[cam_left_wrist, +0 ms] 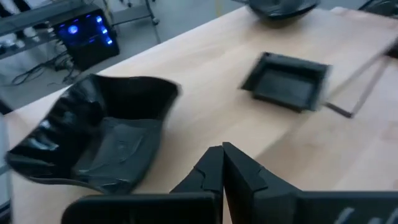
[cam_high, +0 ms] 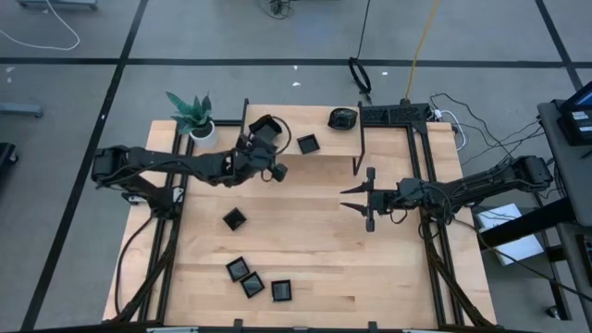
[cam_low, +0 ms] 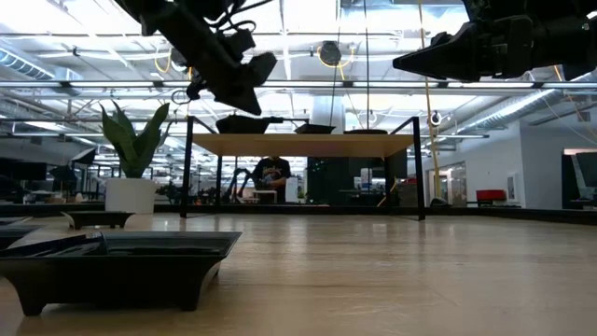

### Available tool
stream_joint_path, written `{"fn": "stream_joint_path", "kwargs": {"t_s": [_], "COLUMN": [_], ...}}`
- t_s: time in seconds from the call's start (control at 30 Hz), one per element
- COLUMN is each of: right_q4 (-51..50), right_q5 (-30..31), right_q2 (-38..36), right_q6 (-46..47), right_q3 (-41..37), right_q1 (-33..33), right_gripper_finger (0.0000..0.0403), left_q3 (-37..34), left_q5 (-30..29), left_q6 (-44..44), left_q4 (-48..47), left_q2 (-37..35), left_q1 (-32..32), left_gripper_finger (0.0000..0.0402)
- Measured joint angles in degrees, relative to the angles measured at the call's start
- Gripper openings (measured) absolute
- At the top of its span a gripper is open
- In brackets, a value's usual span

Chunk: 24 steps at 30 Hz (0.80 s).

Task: Pick & Place Mini shaped plates
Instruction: Adjust the stacked black distorted square plates on the shelf

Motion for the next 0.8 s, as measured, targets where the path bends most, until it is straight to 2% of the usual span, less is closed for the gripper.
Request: {"fn": "stream_joint_path", "kwargs": {"t_s": [0.23, 0.67, 0.8], "right_q4": [0.0, 0.0, 0.0], "right_q5": [0.0, 0.0, 0.0], "right_q2": [0.0, 0.0, 0.0], "right_q6": [0.0, 0.1, 0.1], "right_q3": [0.0, 0.0, 0.0], "right_q1": [0.0, 0.0, 0.0], "right_gripper_finger": [0.0132, 0.0132, 0.0132], "left_q3": [0.0, 0.0, 0.0], "left_q5": [0.1, 0.0, 0.2], "left_q6": [-3.4, -3.0, -3.2], "left_q4": [-5.7, -5.4, -5.4], "left_q2": [0.4, 0.3, 0.3], "left_q1": [3.2, 9.3, 10.9], "left_gripper_finger": [0.0003, 0.0014, 0.0007]}}
